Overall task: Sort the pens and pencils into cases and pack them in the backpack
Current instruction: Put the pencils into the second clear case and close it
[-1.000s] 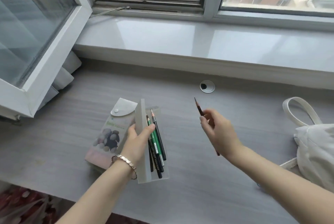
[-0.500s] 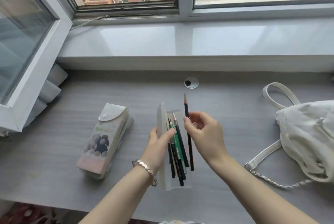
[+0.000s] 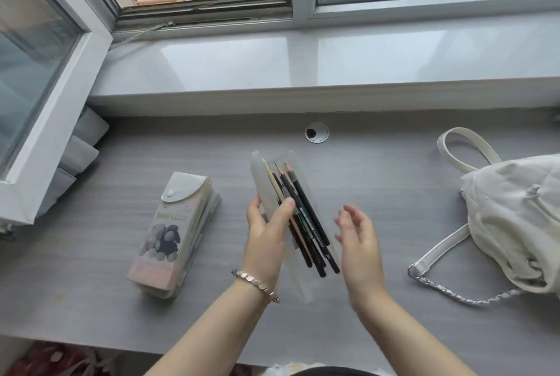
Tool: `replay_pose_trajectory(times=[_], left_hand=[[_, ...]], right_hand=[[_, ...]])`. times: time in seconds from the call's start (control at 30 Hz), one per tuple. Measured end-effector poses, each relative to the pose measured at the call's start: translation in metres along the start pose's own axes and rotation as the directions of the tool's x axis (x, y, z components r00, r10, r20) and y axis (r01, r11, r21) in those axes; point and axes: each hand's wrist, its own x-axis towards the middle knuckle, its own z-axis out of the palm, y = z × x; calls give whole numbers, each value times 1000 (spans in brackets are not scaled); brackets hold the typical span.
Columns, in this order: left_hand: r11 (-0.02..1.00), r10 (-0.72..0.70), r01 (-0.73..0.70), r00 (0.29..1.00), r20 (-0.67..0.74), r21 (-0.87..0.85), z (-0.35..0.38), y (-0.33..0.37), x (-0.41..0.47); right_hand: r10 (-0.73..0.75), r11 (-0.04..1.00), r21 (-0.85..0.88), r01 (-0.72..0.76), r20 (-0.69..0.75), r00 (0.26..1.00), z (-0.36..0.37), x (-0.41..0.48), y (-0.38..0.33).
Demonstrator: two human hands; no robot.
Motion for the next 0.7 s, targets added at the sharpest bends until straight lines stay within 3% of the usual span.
replay_pose_trajectory(times=[0.03,0.1,0.17,0.23,0.33,0.47,0.7], left_hand=[[999,48,-48,999,-8,4,2,0,-2],[988,153,-153,988,-2,22,6,-1,-7],[959,277,-276,961,-12,59,8,-5,-10],[932,351,-350,936,5,100,9,-9,-13],[901,410,-413,911,50,133,10,-8,-18],[913,383,-383,923,31,139,8,-9,-15],[955,288,-289,957,33,60,3,-13,-7]], right_hand=[[189,969,156,-194,41,981,-1,-3,4],[427,730,455,-510,279,860,1,-9,5],[475,480,592,-647,444,760,3,-11,1],[489,385,617,-687,495,719,4,-9,-5],[486,350,611,-710,529,695,5,-6,-8],[474,346,620,-704,533,701,7,-5,-5],[508,417,601,-682,468,723,11,2,9]])
